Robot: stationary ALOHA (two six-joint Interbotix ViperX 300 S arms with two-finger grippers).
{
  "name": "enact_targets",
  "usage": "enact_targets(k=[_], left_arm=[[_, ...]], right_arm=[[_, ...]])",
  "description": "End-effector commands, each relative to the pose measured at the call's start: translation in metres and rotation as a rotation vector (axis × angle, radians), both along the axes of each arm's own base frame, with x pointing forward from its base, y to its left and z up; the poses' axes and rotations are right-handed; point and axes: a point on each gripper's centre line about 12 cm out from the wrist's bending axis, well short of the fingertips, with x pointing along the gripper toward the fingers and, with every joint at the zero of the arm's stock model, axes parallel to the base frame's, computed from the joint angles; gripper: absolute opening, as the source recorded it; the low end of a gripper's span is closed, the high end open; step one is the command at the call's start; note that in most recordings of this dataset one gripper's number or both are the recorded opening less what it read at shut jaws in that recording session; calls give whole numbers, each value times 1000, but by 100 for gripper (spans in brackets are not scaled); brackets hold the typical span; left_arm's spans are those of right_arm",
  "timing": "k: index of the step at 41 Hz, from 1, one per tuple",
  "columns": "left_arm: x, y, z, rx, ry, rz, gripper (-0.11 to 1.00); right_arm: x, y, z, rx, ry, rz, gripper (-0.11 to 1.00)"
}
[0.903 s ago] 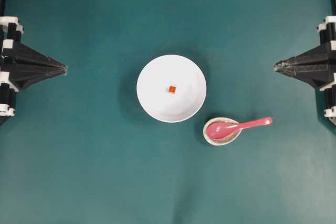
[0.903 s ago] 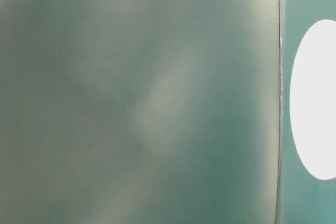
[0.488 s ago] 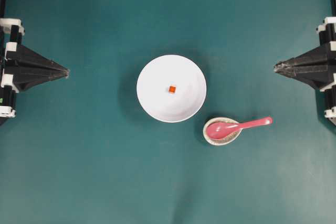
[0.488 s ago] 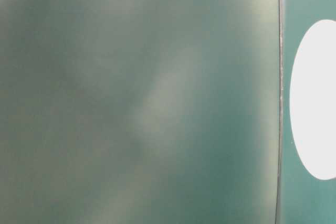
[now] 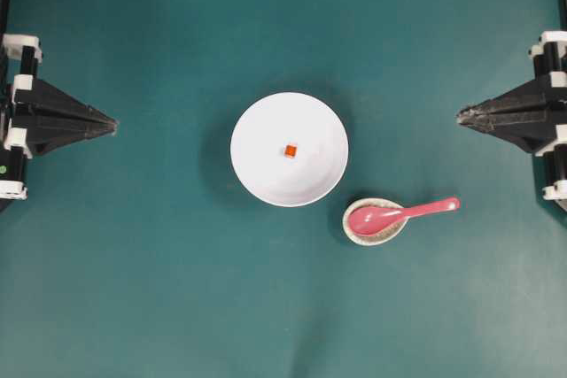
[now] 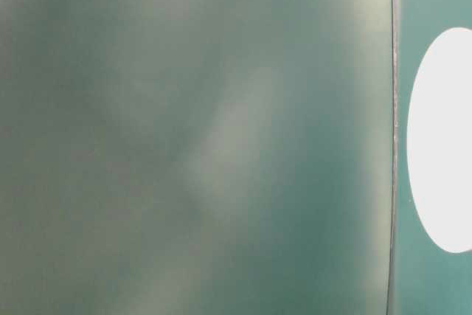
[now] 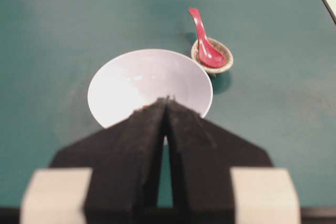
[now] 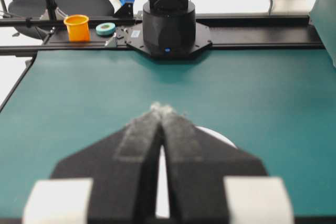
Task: Grip the spoon and scoop the red block from the bowl with right arm.
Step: 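Move the right gripper toward the pink spoon handle in the spoon rest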
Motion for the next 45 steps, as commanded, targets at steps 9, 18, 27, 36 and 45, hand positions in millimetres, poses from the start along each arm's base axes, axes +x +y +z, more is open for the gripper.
enact_targets(k=[9,18,27,36,45], left_arm=[[3,0,5,2,15,-2,-1],[3,-1,1,2,43,-3,-1],[2,0,-2,4,71,-1,-1],[2,0,-4,5,87,-1,-1],[2,0,-6,5,94,-1,-1]], right_arm=[[5,3,1,4,0,13,2],[5,4,-9,12,20,20,21],[0,5,-26,40,33,21,26],[-7,11,-50,54,27,45,27],[-12,16,-79,101,35,56,27]])
